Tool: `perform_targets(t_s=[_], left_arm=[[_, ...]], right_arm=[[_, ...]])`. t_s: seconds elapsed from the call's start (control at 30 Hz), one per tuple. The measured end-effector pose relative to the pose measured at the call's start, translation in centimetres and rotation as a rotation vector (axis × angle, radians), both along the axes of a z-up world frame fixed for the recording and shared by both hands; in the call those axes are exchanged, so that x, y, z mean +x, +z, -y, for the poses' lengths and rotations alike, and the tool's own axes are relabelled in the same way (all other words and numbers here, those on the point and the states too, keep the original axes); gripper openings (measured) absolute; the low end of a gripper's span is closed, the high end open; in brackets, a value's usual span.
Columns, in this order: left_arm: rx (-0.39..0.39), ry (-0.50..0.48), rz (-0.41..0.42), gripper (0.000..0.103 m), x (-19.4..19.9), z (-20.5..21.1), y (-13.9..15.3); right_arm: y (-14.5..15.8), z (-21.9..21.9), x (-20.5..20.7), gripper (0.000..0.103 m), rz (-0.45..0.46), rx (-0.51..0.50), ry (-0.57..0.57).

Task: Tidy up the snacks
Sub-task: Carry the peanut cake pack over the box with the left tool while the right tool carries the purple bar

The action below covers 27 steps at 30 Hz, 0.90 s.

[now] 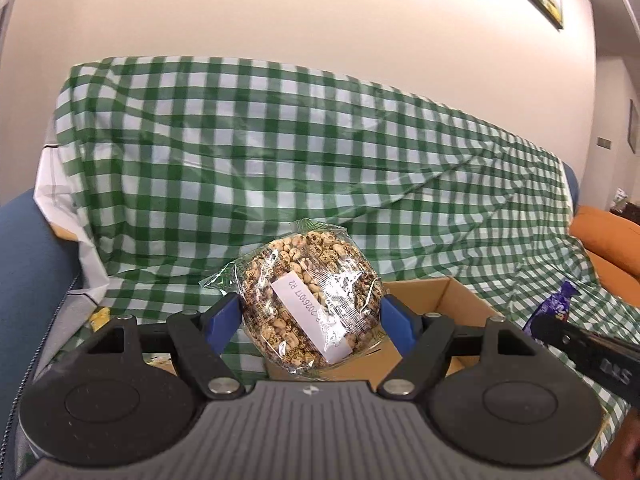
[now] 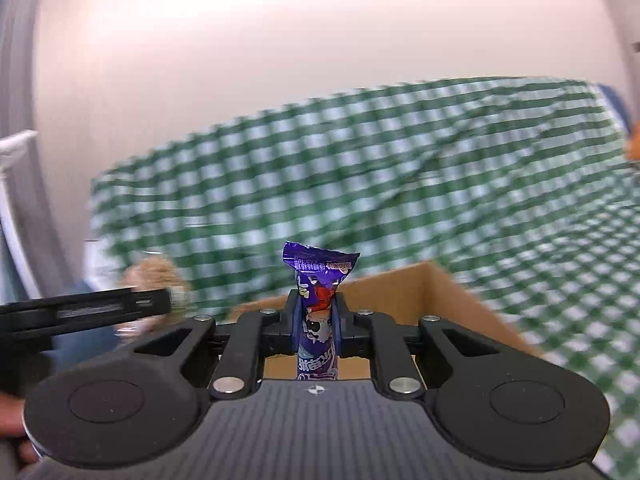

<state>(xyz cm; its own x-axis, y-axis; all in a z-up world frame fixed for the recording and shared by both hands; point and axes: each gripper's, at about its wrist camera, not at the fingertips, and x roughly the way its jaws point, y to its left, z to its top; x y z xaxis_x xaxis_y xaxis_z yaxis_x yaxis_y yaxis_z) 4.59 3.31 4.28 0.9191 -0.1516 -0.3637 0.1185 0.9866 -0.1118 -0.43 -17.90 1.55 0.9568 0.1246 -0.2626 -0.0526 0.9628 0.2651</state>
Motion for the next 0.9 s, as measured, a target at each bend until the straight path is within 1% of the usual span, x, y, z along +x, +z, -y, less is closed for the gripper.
perform_targets(t_s=[0.07, 0.17, 0.37, 0.53, 0.67, 0.9], left_arm=[[0.006, -0.02, 0.001, 0.08, 0.0, 0.7, -0.2], [0.017, -0.055, 0.003, 0.08, -0.1, 1.9, -0.5], [0.052, -0.127, 0.005, 0.08, -0.5, 4.6, -1.2], [0.084, -0.172, 0.004, 0.08, -0.7, 6.4, -1.8], [0.106, -0.197, 0.002, 0.08, -0.8, 7.2, -2.3], [0.108, -0.195, -0.004, 0.08, -0.7, 7.3, -2.6]], right_arm=[[-0.3, 0.7, 0.4, 0.016, -0.023, -0.018, -0.067], [-0.7, 1.9, 0.8, 0.016, -0.048, -0.016, -0.144], [-1.3, 2.9, 1.3, 0.016, -0.057, -0.027, -0.237], [-1.5, 3.1, 1.3, 0.016, -0.066, -0.029, -0.25], [-1.6, 2.8, 1.3, 0.016, -0.057, -0.056, -0.253], [-1.6, 2.3, 1.3, 0.016, -0.05, -0.068, -0.248]])
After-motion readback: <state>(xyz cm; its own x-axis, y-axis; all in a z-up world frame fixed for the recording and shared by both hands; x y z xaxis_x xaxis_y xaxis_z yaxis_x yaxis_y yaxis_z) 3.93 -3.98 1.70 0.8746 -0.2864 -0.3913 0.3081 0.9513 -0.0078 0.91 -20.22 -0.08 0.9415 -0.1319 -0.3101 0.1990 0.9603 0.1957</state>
